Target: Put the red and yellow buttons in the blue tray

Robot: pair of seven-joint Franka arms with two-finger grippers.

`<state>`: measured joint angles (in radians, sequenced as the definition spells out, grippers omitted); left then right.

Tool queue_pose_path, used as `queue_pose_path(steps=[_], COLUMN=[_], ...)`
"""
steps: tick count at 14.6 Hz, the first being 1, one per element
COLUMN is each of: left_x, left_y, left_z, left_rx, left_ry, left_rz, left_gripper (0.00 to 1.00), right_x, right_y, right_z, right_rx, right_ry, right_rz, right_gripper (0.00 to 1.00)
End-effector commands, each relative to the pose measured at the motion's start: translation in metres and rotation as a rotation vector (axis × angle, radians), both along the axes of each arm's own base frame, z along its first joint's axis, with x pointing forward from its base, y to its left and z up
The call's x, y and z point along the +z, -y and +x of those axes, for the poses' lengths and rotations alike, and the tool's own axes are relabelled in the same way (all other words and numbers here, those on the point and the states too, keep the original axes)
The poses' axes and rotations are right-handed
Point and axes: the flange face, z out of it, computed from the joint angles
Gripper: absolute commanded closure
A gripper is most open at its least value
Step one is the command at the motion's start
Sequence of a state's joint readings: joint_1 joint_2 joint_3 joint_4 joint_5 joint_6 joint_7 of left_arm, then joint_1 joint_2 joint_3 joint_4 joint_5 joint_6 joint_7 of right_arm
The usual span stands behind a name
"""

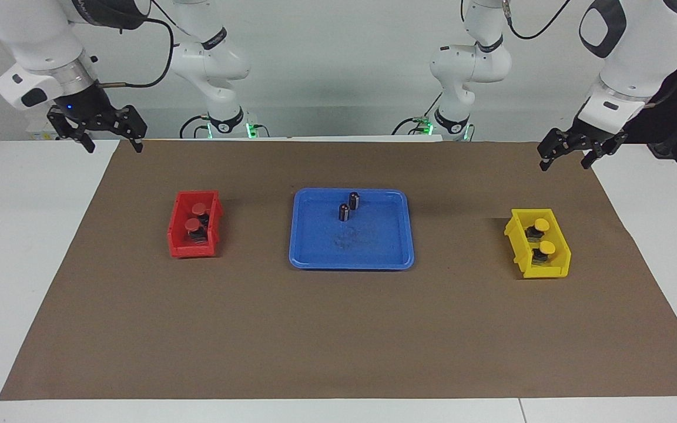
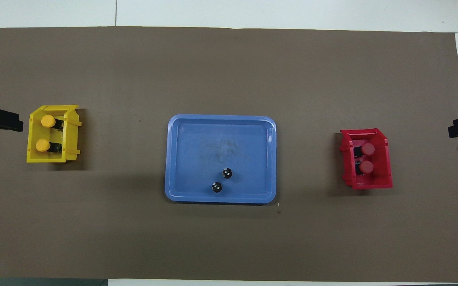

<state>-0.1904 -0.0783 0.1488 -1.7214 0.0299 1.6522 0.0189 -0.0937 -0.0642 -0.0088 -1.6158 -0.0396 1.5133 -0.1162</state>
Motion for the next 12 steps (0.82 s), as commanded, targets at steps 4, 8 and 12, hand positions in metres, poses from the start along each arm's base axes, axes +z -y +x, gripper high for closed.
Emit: queue_pose_path(steps=[4,8,12], left_x=[0.001,0.001,0.001], left_y=[-0.003,-0.003,-0.003], left_z=[-0.005,-0.005,-0.005], left_rx=[-0.007,-0.007,-0.007], left_ry=[-0.01,-0.01,-0.01], left_rz=[-0.004,-0.004,-0.004], left_gripper=[0.0,0.0,0.0], right_x=[0.0,-0.004,-0.034], right_y=[0.0,0.008,-0.041], right_z=[-0.001,-0.005,-0.002], right_rx=[-0.015,-0.023,0.041], right_ry=[-0.001,-0.01,0.053], right_rz=[0.001,0.002,0.0], right_gripper=[0.0,0.0,0.0])
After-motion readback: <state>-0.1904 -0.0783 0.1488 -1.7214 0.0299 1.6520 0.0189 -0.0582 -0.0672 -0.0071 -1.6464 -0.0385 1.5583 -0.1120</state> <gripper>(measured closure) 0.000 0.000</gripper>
